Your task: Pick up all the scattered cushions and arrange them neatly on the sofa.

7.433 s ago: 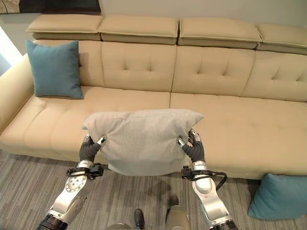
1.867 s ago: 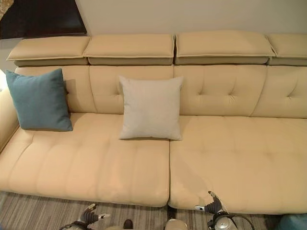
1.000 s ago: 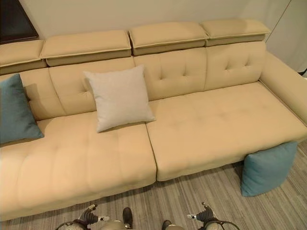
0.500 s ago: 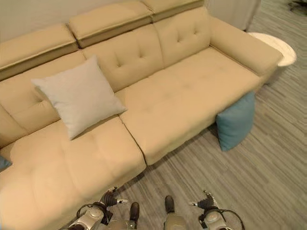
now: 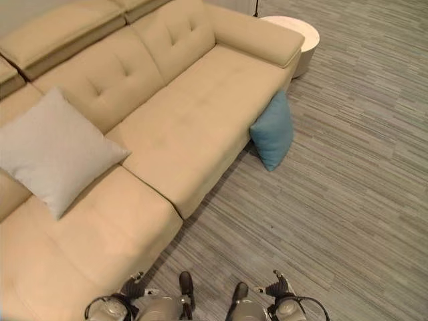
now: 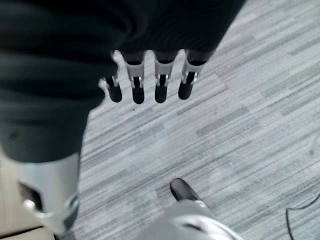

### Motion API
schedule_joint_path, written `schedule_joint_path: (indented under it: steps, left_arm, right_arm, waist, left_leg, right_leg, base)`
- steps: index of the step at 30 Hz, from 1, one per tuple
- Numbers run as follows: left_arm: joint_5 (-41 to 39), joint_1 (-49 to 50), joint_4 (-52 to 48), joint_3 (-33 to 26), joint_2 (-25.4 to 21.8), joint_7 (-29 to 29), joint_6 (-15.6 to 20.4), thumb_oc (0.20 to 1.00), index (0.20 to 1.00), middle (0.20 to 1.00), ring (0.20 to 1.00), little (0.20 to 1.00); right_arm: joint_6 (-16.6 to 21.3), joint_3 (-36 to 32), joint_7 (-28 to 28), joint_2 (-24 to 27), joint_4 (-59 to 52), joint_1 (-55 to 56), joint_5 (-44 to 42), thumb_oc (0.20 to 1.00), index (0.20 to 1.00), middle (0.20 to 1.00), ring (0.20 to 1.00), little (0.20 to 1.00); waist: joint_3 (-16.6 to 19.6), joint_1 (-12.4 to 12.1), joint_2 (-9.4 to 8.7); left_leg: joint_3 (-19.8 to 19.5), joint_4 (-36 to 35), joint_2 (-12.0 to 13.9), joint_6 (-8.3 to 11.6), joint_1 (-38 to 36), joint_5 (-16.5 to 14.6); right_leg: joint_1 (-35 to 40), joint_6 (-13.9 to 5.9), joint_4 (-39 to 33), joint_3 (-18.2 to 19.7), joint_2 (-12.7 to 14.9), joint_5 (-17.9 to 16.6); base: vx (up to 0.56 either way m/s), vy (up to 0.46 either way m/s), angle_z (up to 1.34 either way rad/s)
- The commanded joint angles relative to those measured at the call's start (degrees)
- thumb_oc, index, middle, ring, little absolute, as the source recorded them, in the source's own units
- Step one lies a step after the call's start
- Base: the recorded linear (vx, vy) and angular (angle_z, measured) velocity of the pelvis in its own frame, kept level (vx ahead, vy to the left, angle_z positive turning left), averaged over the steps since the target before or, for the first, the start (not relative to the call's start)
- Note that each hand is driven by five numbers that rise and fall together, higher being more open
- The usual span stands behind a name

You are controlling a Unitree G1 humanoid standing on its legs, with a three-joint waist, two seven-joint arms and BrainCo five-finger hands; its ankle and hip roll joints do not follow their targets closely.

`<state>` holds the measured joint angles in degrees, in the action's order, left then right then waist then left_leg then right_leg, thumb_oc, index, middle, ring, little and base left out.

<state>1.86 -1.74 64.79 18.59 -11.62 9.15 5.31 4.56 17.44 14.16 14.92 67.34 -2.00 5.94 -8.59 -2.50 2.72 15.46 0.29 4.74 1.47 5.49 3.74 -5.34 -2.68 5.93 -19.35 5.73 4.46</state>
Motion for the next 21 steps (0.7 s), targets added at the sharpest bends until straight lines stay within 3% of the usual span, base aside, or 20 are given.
schedule_joint_path:
  steps: [1, 3, 4, 7, 11, 13, 14, 16, 21]
  left_arm:
    - [0.71, -3.35, 0.53, 0.71, 1.08, 0.26, 0.71, 1.0, 1.0, 1.0, 1.0, 1.0]
    - [0.56, -3.64, 0.25, 1.21, 1.54, 0.31, 0.71, 1.0, 1.0, 1.0, 1.0, 1.0]
    - [0.08, -3.96, 0.15, 1.92, 2.15, 0.47, 0.8, 1.0, 1.0, 1.0, 1.0, 1.0]
    - [0.69, -3.74, 1.06, 2.49, 2.38, 0.04, 0.29, 1.0, 1.0, 1.0, 1.0, 1.0]
    - [0.48, -4.7, 0.59, 2.75, 2.0, 0.13, 0.22, 1.0, 1.0, 1.0, 1.0, 1.0]
    - [0.12, -4.93, 0.71, 3.32, 2.13, 0.44, 0.03, 1.0, 1.0, 1.0, 1.0, 1.0]
    - [0.06, -5.32, 0.86, 3.34, 2.03, 0.53, -0.04, 1.0, 1.0, 1.0, 1.0, 1.0]
    - [-0.37, -5.34, 0.51, 3.13, 1.74, 0.39, 0.09, 1.0, 1.0, 1.0, 1.0, 1.0]
    - [-0.44, -3.98, 1.13, 1.68, 1.52, 0.11, -0.2, 1.0, 1.0, 1.0, 1.0, 1.0]
  right_arm:
    - [0.64, 0.74, 0.53, 2.09, 0.12, -2.98, -0.05, 1.0, 1.0, 1.0, 1.0, 1.0]
    - [0.65, 0.9, 0.65, 1.99, 0.6, -2.81, -0.11, 1.0, 1.0, 1.0, 1.0, 1.0]
    - [0.84, 0.38, 0.88, 2.21, 0.9, -2.43, -0.51, 1.0, 1.0, 1.0, 1.0, 1.0]
    - [0.8, -0.96, 0.7, 2.02, 1.75, -1.48, -1.39, 1.0, 1.0, 1.0, 1.0, 1.0]
    - [0.49, -2.16, 1.0, 2.05, 2.75, -1.51, -2.75, 1.0, 1.0, 1.0, 1.0, 1.0]
    - [0.31, -2.78, 1.5, 1.82, 3.47, -1.23, -3.53, 1.0, 1.0, 1.0, 1.0, 1.0]
    - [0.27, -2.9, 1.85, 1.95, 3.31, -1.26, -3.69, 1.0, 1.0, 1.0, 1.0, 1.0]
    - [0.14, -3.04, 2.13, 2.21, 3.28, -1.24, -3.88, 1.0, 1.0, 1.0, 1.0, 1.0]
    - [-0.36, -2.61, 1.71, 1.55, 3.46, -0.76, -2.32, 1.0, 1.0, 1.0, 1.0, 1.0]
  waist:
    - [-1.53, 0.07, -2.74]
    - [-1.94, -0.41, -2.92]
    - [-2.14, -0.95, -3.53]
    - [-1.15, 0.09, -3.39]
    - [-3.65, -0.4, -4.28]
    - [-3.68, -1.03, -4.82]
    - [-3.34, -1.44, -4.55]
    - [-3.14, -2.34, -4.27]
    - [-1.23, -2.66, -4.51]
  left_leg:
    - [-7.92, 6.78, -1.06, 0.62, 0.55, -6.36]
    - [-11.47, 8.56, -2.05, 0.79, 1.73, -6.42]
    - [-16.02, 9.54, -3.97, 1.28, 3.9, -6.38]
    - [-17.13, 6.82, -3.71, 1.26, 2.16, -6.15]
    - [-16.74, 19.92, -3.85, 1.77, 7.82, -4.77]
    - [-18.31, 16.88, -6.47, 0.71, 10.79, -5.61]
    - [-19.53, 11.89, -7.87, 0.72, 11.89, -3.44]
    - [-20.31, 8.99, -8.54, 1.0, 13.38, -0.99]
    - [-19.83, 7.1, -8.43, -0.4, 10.13, -2.4]
  right_leg:
    - [3.32, -3.56, -8.88, 3.25, -0.28, -5.39]
    - [3.46, -3.25, -9.3, 4.04, -0.71, -5.5]
    - [3.68, -3.22, -9.81, 4.74, -1.04, -5.66]
    - [3.97, -2.73, -9.75, 6.46, -2.28, -5.07]
    - [5.67, -1.25, -9.48, 7.91, -2.27, -4.39]
    - [6.68, -1.54, -10.26, 9.24, -2.94, -4.06]
    - [6.96, -1.8, -10.68, 10.32, -4.12, -3.68]
    - [7.74, -1.94, -10.8, 12.11, -5.3, -2.52]
    - [8.98, -1.68, -8.6, 14.77, -5.3, -0.1]
  base:
    - [0.02, -0.125, -0.18]
    - [0.01, -0.096, -0.29]
    - [0.01, -0.085, -0.41]
    - [0.1, -0.101, -0.27]
    - [0.09, -0.06, -0.27]
    - [0.29, -0.043, -0.27]
    - [0.25, 0.013, -0.04]
    - [0.25, 0.053, -0.21]
    - [0.21, 0.111, -0.72]
